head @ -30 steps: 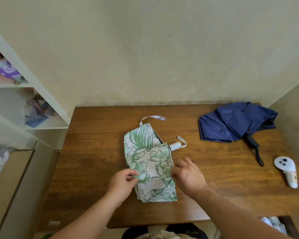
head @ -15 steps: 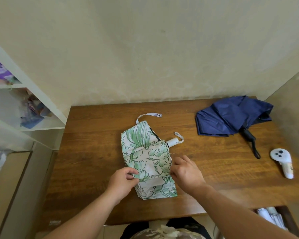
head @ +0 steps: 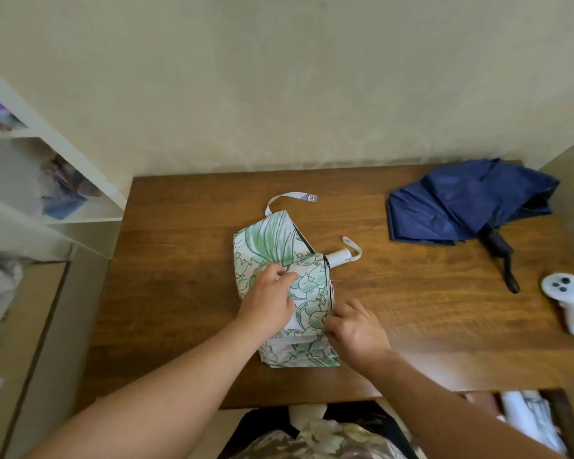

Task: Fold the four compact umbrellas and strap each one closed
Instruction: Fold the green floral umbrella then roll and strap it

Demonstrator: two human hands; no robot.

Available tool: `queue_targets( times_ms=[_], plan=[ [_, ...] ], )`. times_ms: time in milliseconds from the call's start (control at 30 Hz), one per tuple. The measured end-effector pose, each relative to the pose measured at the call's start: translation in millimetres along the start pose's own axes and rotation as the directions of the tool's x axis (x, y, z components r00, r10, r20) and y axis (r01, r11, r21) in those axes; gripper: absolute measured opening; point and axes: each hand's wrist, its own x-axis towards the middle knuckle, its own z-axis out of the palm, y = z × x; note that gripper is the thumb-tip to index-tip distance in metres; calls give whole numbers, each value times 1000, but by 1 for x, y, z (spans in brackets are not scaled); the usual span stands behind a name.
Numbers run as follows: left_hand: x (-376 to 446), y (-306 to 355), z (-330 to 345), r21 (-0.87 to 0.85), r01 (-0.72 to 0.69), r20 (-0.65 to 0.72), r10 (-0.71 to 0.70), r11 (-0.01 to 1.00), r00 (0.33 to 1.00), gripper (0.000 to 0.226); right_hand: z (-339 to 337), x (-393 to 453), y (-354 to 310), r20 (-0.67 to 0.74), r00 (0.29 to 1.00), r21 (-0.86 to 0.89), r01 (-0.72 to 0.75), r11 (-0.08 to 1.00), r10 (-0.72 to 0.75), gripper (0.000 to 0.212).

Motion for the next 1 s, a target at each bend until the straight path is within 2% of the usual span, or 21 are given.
queue_targets(
  times_ms=[100,200,267,300,400,467,533,633,733,1000],
  plan=[
    [4,-5,21,103,-8,99,-2,995,995,71,11,-2,11,62,998,3,1,1000,-1,13],
    [-3,-13,37,164,-57,131,36,985,991,83,18,-1,19,209,978,-19,-16,1000,20,14],
    [-9,-17,46,194,-96,138,69,976,988,75,14,2,17,310,950,-55,-20,998,36,26],
    [-13,-17,49,198,-103,149,74,975,986,64,10,5,13,334,942,-60,-18,998,37,33],
    [-24,-15,57,183,-63,155,34,981,987,39,0,21,-5,248,968,34,-39,999,30,41],
    [-27,-14,63,278,-102,164,58,955,985,43,1,37,-14,183,983,93,-26,995,8,39],
    [-28,-17,67,401,-160,180,93,902,979,51,3,51,-15,238,971,90,-26,996,4,36],
    [-28,-27,64,462,-232,229,138,856,964,61,-2,59,-1,392,919,-19,-48,999,52,50],
    [-35,-40,61,494,-316,283,194,810,939,66,-7,57,10,416,908,-86,-27,996,60,54],
    [-86,-72,65,469,-330,265,226,819,937,59,-4,34,21,469,881,-86,-27,996,64,68]
  ],
)
